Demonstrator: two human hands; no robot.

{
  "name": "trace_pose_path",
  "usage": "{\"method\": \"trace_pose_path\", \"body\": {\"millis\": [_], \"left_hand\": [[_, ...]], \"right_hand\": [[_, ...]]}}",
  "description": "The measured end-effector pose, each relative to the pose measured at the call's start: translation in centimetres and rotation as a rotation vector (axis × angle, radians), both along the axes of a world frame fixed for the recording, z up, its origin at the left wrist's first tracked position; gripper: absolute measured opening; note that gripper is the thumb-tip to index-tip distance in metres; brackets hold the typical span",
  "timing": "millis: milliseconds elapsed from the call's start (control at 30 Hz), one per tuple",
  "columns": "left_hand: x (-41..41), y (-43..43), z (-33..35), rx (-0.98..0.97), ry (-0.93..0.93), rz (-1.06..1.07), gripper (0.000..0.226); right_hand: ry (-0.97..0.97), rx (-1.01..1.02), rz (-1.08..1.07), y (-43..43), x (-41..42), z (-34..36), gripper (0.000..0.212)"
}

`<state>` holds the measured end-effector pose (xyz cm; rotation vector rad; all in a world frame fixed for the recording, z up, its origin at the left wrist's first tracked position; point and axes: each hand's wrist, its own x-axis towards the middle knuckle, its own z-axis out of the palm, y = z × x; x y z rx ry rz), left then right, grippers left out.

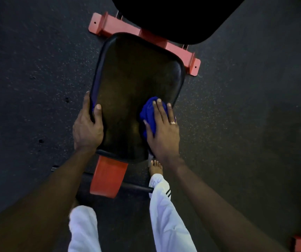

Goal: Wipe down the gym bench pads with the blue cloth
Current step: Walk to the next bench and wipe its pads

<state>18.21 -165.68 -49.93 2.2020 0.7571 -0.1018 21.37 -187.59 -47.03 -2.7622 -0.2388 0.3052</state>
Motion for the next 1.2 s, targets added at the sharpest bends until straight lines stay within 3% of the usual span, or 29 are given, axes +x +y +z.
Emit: {"method": "trace_pose_path", "body": {"millis": [67,233,367,433,500,633,767,800,867,967,1000,1067,1133,1200], "left_hand": [[0.1,0.0,-0.2,0.004,-0.003,-0.005,0.061],[-0.2,0.4,-0.6,-0.019,-0.032,-0.007,0.061],[0.0,0.6,-0.5,-0.064,-0.018,-0.031,0.059],[-0.1,1.0,-0.7,-0.122,0.003,-0.060,0.061],[-0.3,1.7,-1.0,-0.173,0.005,-0.106,0.063],[-0.7,2.3,-1.4,-0.216,0.000,-0.160,0.066],[-0.9,2.1,-1.3,-0.234,-0.020,-0.141,0.065],[-0.9,2.2,-1.4,-0.247,-0.017,-0.142,0.065],[-1.0,2.5,-1.5,-0.276,-0.004,-0.165,0.066],[-1.1,2.8,-1.5,-0.309,-0.009,-0.184,0.068],[-1.2,2.8,-1.4,-0.317,-0.008,-0.179,0.068],[-1.3,2.7,-1.0,-0.316,-0.009,-0.169,0.068],[-1.2,2.5,-0.7,-0.301,-0.014,-0.166,0.068],[-1.3,2.3,-0.7,-0.283,-0.022,-0.144,0.068]], "right_hand": [[0.004,-0.054,0.106,-0.8,2.4,-0.3,0.065],[-0.013,-0.128,-0.080,2.9,8.1,0.0,0.069],[-0.063,-0.230,0.395,4.7,4.8,0.8,0.074],[-0.063,-0.229,0.530,3.7,5.9,0.8,0.070],[-0.079,-0.196,0.417,2.9,8.2,0.7,0.068],[-0.070,-0.182,-0.011,5.3,9.3,0.9,0.068],[-0.041,-0.092,0.208,6.6,5.3,1.8,0.062],[0.001,0.011,0.265,6.1,4.9,2.4,0.058],[0.145,0.306,0.178,5.2,5.2,4.4,0.047],[0.563,0.840,-0.237,4.2,7.1,6.9,0.034],[0.640,0.871,-0.332,3.9,7.8,7.2,0.037],[0.553,0.602,-0.368,2.6,9.0,7.6,0.039],[0.323,0.335,-0.373,-0.1,10.0,7.7,0.033],[0.140,0.298,-0.364,-1.7,9.7,9.0,0.029]]}}
